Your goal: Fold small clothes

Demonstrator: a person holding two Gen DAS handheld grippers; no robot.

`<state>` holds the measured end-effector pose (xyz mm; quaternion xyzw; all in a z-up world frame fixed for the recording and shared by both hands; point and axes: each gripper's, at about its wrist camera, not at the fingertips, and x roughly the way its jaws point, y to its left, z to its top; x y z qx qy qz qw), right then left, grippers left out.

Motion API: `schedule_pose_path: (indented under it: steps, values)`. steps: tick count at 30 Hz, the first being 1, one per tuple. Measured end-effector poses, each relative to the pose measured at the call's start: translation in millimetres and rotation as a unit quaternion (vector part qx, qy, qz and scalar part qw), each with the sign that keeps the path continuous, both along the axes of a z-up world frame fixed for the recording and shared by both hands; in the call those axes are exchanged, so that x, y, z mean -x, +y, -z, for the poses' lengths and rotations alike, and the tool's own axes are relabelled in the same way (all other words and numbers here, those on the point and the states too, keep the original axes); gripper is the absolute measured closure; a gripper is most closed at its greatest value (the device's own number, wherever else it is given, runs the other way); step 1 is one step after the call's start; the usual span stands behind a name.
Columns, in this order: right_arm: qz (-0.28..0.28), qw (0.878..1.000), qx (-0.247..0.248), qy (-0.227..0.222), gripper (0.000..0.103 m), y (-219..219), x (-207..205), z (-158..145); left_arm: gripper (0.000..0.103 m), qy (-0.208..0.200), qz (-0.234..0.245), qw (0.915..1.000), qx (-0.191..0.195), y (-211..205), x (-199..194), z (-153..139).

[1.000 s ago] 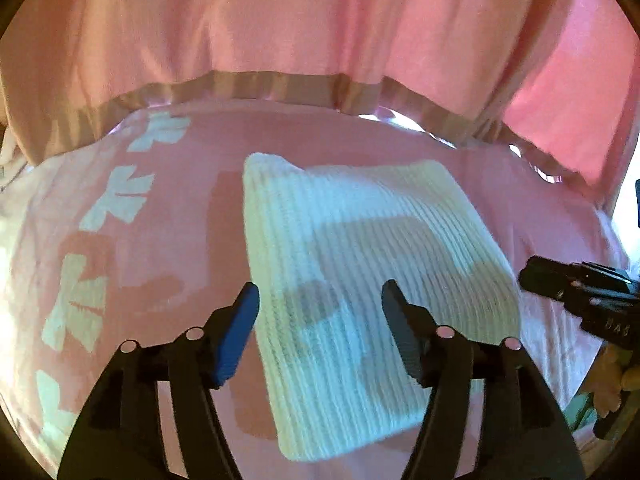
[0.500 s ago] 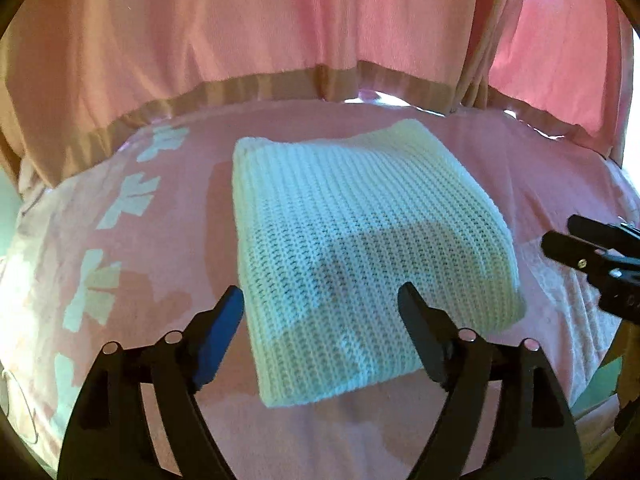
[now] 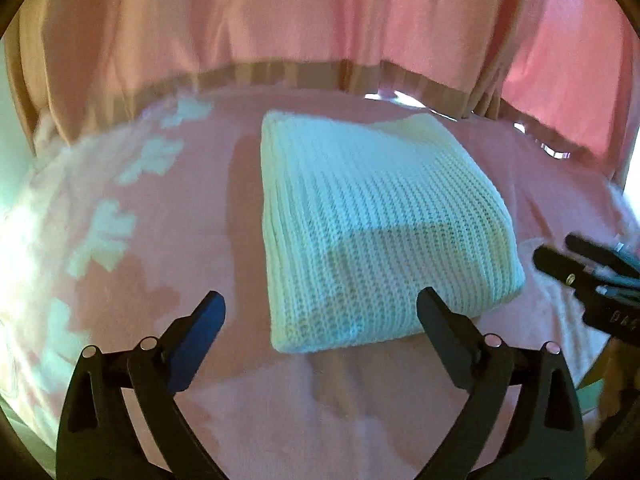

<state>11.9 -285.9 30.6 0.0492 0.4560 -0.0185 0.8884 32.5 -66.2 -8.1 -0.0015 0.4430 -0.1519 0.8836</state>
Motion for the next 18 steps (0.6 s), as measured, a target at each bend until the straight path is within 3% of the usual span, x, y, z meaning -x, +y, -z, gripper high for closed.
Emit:
schedule_pose_path:
  steps: [3,6,7,8,9,10,11,15,16,18]
  values:
    - [0.013,0.998,-0.056,0.033,0.023,-7.8,-14.5,19.5,0.009,0.068,-0.019,0.9956,0.061,16.4,-22.2,21.9]
    - [0.014,0.995,-0.077,0.066,0.024,-6.0,-28.0,39.6,0.010,0.130,-0.041,0.9824,0.128,29.9,-41.4,46.1]
    - [0.012,0.994,-0.083,0.074,0.032,-5.3,-32.1,45.8,0.018,0.140,-0.041,0.9796,0.139,30.9,-44.3,50.6]
    - [0.008,0.992,-0.095,0.082,0.049,-3.9,-36.6,53.1,0.038,0.146,-0.037,0.9784,0.142,30.3,-48.9,54.8]
    - [-0.001,0.990,-0.113,0.089,0.082,-2.7,-40.7,59.0,0.050,0.142,-0.030,0.9798,0.137,28.6,-51.2,54.7]
    - [-0.006,0.987,-0.131,0.091,0.083,-1.1,-44.0,61.6,0.072,0.139,-0.012,0.9804,0.139,25.0,-53.7,52.9]
    - [-0.009,0.989,-0.123,0.080,0.084,3.5,-46.3,55.7,0.079,0.134,-0.001,0.9816,0.135,21.3,-56.6,45.2]
    - [-0.050,0.992,-0.116,0.011,0.085,21.2,-40.6,11.2,0.080,0.086,0.009,0.9889,0.120,22.0,-50.1,6.3]
    - [-0.050,0.992,-0.112,0.013,0.084,21.2,-39.7,10.3,0.079,0.087,0.006,0.9894,0.116,25.8,-48.8,5.1]
    - [-0.033,0.993,-0.097,0.064,0.083,17.2,-41.9,36.2,0.074,0.107,-0.003,0.9899,0.093,28.3,-48.6,19.6]
